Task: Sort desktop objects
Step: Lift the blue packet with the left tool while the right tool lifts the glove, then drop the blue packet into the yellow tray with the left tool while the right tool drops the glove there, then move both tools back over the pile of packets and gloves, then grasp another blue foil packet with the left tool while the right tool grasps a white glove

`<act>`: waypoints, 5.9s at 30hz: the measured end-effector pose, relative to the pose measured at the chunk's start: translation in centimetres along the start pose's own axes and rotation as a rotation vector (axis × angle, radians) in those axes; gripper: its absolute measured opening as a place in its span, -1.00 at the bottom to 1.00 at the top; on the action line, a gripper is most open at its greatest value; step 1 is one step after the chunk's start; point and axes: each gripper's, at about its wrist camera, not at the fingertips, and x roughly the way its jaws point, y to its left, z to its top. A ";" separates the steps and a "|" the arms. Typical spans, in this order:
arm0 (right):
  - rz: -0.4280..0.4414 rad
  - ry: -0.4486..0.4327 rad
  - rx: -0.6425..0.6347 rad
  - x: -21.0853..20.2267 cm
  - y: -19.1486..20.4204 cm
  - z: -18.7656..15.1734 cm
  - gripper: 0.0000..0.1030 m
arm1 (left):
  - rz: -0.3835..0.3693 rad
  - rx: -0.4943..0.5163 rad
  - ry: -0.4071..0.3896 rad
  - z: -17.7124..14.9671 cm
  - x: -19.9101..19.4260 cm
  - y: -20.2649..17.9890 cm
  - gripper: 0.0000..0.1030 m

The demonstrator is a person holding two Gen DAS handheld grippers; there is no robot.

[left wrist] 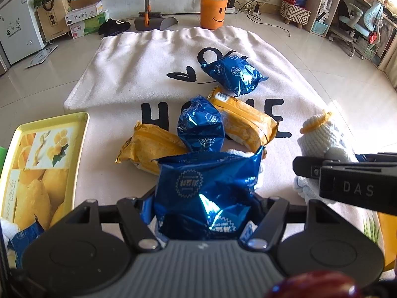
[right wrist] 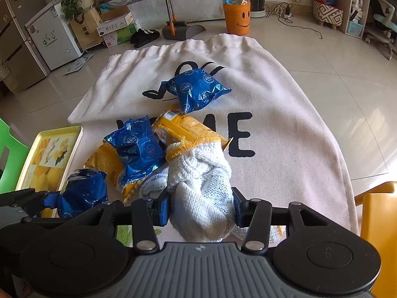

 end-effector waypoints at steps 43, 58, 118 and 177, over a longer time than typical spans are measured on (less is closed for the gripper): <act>0.179 -0.005 -0.091 2.2 12.5 2.8 -0.06 | 0.177 -0.325 0.016 0.0 -2.4 13.9 0.31; 0.302 0.045 -0.110 4.3 18.5 2.3 -0.06 | 0.323 -0.521 -0.045 2.5 -5.1 24.1 0.32; 0.155 0.059 -0.068 2.5 8.5 3.7 0.61 | 0.140 -0.414 -0.071 6.0 -2.2 15.4 0.99; -0.072 0.222 0.650 7.0 -10.0 -1.6 0.43 | -0.077 0.041 0.048 2.2 5.3 0.0 0.07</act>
